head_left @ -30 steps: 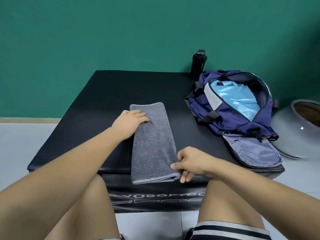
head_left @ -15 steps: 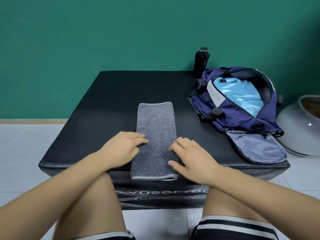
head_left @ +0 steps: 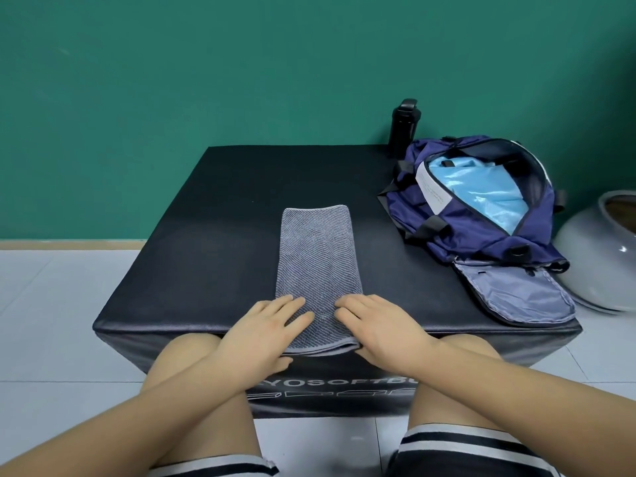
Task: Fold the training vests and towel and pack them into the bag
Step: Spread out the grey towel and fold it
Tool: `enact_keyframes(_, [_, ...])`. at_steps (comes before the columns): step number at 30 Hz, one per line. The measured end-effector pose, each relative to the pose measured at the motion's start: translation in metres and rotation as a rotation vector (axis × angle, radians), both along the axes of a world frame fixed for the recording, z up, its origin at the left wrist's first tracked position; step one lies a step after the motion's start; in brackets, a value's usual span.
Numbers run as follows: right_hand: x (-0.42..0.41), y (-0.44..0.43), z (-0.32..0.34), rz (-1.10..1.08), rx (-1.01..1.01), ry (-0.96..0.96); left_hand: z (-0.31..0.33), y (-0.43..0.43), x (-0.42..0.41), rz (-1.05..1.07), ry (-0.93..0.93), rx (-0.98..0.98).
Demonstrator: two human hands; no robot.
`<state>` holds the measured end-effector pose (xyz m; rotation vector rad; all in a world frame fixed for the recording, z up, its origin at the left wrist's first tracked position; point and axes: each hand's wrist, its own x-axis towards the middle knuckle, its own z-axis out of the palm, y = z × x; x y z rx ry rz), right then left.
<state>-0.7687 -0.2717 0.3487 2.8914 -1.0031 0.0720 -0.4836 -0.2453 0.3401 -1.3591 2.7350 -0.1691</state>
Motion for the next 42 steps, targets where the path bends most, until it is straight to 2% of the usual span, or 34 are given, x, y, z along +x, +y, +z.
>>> enact_keyframes(3, [-0.002,-0.001,0.001,-0.033,-0.009,-0.064,0.002,-0.003,-0.002,-0.028,0.078,-0.034])
enact_keyframes(7, [-0.005,-0.002,0.009,-0.136,0.097,-0.227,0.011,0.0,0.0,0.032,0.376,-0.012])
enact_keyframes(11, [-0.011,0.003,0.028,-0.209,0.305,-0.433,0.035,0.012,0.004,0.203,0.647,0.11])
enact_keyframes(14, [-0.017,0.009,0.04,-0.315,0.48,-0.617,0.049,0.025,0.005,0.252,0.872,0.299])
enact_keyframes(16, [-0.02,0.011,0.046,-0.35,0.655,-0.752,0.055,0.029,0.004,0.282,1.017,0.411])
enact_keyframes(19, [-0.018,0.008,0.056,-0.344,0.909,-0.976,0.059,0.017,-0.002,0.37,1.167,0.443])
enact_keyframes(23, [-0.012,-0.013,0.054,-0.445,1.02,-1.106,0.063,-0.012,-0.011,0.545,1.339,0.494])
enact_keyframes(26, [-0.005,-0.036,0.043,-0.567,0.95,-1.105,0.056,-0.035,-0.015,0.64,1.441,0.517])
enact_keyframes(30, [0.01,-0.064,0.034,-0.726,0.78,-1.066,0.049,-0.063,-0.02,0.725,1.483,0.525])
enact_keyframes(33, [0.017,-0.084,0.026,-0.797,0.671,-1.003,0.049,-0.079,-0.021,0.698,1.483,0.553])
enact_keyframes(36, [0.021,-0.097,0.018,-0.838,0.568,-0.9,0.044,-0.093,-0.021,0.707,1.388,0.502])
enact_keyframes(42, [0.024,-0.103,0.006,-0.847,0.417,-0.766,0.035,-0.109,-0.024,0.771,1.03,0.357])
